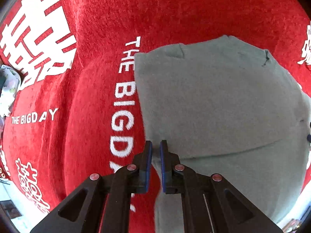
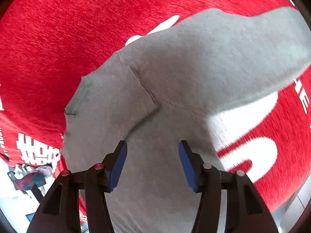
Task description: Fold small clothes
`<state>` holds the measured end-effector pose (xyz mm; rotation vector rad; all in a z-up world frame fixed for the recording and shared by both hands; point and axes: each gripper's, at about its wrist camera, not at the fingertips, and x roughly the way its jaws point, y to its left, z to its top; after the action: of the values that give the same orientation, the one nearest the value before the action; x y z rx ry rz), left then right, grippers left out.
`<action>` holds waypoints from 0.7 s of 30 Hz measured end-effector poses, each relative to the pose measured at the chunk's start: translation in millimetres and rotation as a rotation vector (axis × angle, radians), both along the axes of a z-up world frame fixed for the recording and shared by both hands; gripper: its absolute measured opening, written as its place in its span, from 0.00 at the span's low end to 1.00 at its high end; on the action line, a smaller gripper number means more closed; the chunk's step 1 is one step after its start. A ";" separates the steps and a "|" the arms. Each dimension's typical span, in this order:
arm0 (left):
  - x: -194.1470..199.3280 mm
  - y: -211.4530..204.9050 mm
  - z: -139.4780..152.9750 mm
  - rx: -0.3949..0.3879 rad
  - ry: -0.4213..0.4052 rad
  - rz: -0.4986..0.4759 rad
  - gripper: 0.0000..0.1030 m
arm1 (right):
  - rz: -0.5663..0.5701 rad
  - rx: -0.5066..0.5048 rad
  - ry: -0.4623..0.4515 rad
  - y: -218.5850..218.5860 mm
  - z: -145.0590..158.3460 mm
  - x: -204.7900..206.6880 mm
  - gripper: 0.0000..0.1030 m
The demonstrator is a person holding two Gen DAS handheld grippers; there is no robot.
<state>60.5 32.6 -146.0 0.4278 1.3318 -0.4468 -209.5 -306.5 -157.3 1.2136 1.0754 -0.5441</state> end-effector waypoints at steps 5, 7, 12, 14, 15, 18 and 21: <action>-22.6 -19.9 18.8 -0.008 0.005 0.003 0.09 | 0.005 0.038 -0.041 -2.0 4.4 -15.6 0.62; -28.1 -28.7 20.6 -0.030 0.004 -0.006 0.09 | 0.006 0.044 -0.057 -5.4 6.1 -18.4 0.63; -50.9 -60.6 25.7 -0.056 0.020 -0.036 0.09 | 0.000 0.045 -0.108 -20.0 14.0 -26.8 0.75; -59.3 -75.5 24.4 -0.049 0.034 -0.048 0.09 | -0.006 0.043 -0.124 -27.8 17.1 -34.5 0.75; -63.2 -82.6 23.8 -0.046 0.041 -0.054 0.09 | -0.011 0.044 -0.130 -31.4 17.5 -38.4 0.75; -71.3 -100.5 20.1 -0.037 0.057 -0.070 0.15 | -0.037 0.054 -0.143 -43.2 15.9 -54.5 0.78; -79.9 -119.4 16.9 -0.007 0.046 -0.075 0.98 | -0.070 0.062 -0.152 -54.4 11.9 -73.2 0.78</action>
<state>-19.4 -86.8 -129.1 0.4655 1.3616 -0.5262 -282.7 -360.9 -145.4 1.3293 0.9292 -0.4667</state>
